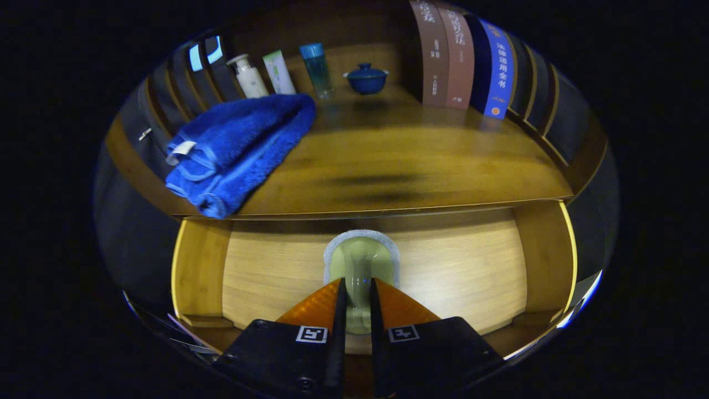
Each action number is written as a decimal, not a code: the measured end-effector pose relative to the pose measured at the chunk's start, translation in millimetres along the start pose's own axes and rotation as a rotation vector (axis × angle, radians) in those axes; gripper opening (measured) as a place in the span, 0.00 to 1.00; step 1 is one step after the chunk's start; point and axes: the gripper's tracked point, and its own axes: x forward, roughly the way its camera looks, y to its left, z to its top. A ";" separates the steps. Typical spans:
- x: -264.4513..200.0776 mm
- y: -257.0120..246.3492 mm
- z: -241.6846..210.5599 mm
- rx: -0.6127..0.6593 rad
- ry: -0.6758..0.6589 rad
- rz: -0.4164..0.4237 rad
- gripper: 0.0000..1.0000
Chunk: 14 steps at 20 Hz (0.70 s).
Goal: Pull open the drawer, take out the items inside it, and place them on the countertop above the cabinet.
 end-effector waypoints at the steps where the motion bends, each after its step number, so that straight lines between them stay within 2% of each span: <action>1: -11.1 1.5 0.6 0.002 -0.029 0.011 0.25; 4: -46.8 3.0 9.3 0.029 -0.106 0.030 0.25; 8: -83.7 5.6 45.1 0.007 -0.234 0.021 0.25; 14: -66.1 14.5 115.7 -0.007 -0.270 0.025 0.25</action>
